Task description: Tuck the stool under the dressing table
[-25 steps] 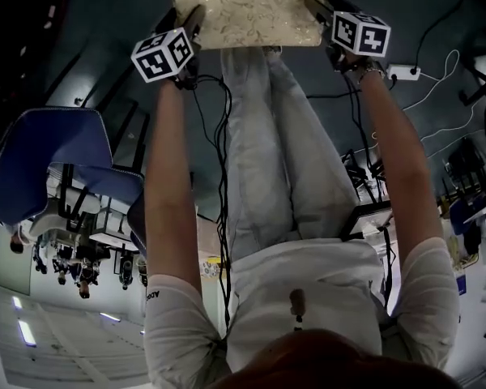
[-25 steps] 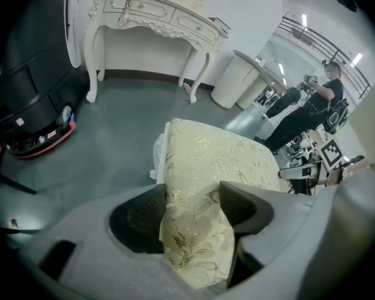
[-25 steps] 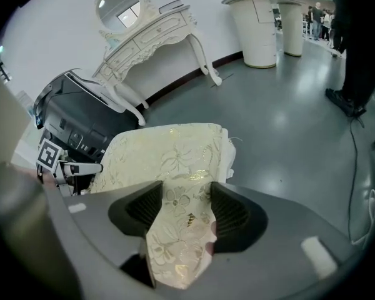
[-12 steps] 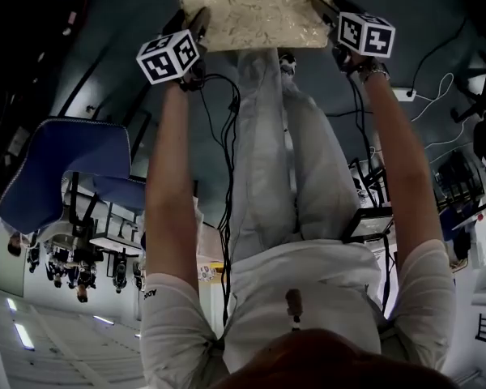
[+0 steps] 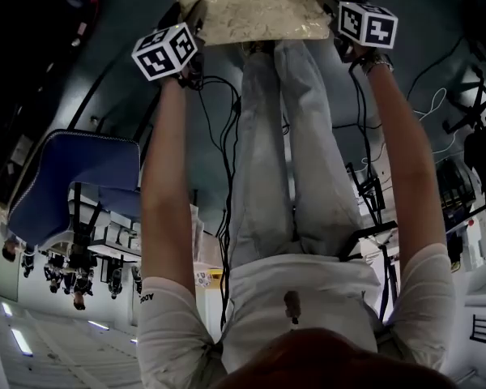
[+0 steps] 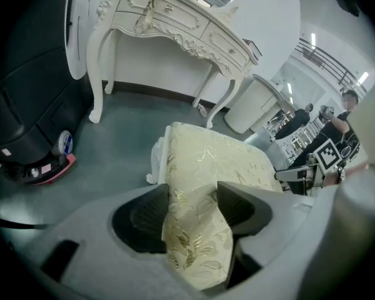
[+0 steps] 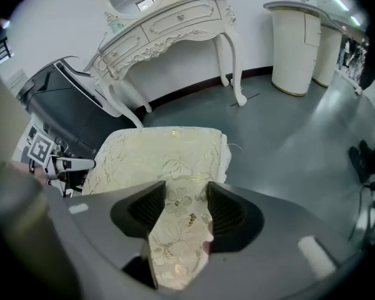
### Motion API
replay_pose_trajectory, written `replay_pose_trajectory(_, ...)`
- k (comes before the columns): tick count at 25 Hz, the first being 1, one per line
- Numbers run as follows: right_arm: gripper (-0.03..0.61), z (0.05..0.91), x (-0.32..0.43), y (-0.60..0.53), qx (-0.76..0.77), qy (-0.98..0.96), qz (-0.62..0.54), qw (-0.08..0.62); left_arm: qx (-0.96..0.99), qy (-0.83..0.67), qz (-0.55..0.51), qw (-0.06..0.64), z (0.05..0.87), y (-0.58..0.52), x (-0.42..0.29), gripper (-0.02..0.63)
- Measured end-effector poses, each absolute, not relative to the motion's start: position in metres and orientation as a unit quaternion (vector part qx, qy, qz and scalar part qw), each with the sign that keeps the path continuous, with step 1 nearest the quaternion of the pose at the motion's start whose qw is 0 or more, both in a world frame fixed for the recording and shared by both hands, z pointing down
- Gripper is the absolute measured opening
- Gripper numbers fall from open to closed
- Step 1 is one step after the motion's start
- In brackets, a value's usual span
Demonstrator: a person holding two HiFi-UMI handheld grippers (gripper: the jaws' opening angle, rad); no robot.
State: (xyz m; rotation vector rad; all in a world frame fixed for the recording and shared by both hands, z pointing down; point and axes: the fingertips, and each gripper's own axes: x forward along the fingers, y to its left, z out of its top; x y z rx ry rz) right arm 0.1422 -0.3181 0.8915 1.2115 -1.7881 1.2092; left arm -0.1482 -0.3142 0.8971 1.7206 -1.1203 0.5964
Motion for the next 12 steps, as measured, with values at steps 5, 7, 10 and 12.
replay_pose_trajectory(5,0.221,0.888,0.134,-0.365,0.465,-0.690,0.441,0.336,0.699,-0.474,0.234,0.482,0.894,-0.348,-0.156,0.261)
replay_pose_trajectory(7,0.221,0.890,0.131,-0.383,0.460,-0.696,0.436,0.337,0.695,-0.477,0.238,0.482,0.895,-0.359,-0.159,0.261)
replay_pose_trajectory(10,0.222,0.890,0.130,-0.407,0.456,-0.702,0.432,0.336,0.697,-0.471,0.243,0.483,0.896,-0.378,-0.157,0.261)
replay_pose_trajectory(12,0.222,0.889,0.128,-0.421,0.453,-0.703,0.431,0.339,0.697,-0.471,0.247,0.481,0.896,-0.391,-0.159,0.261)
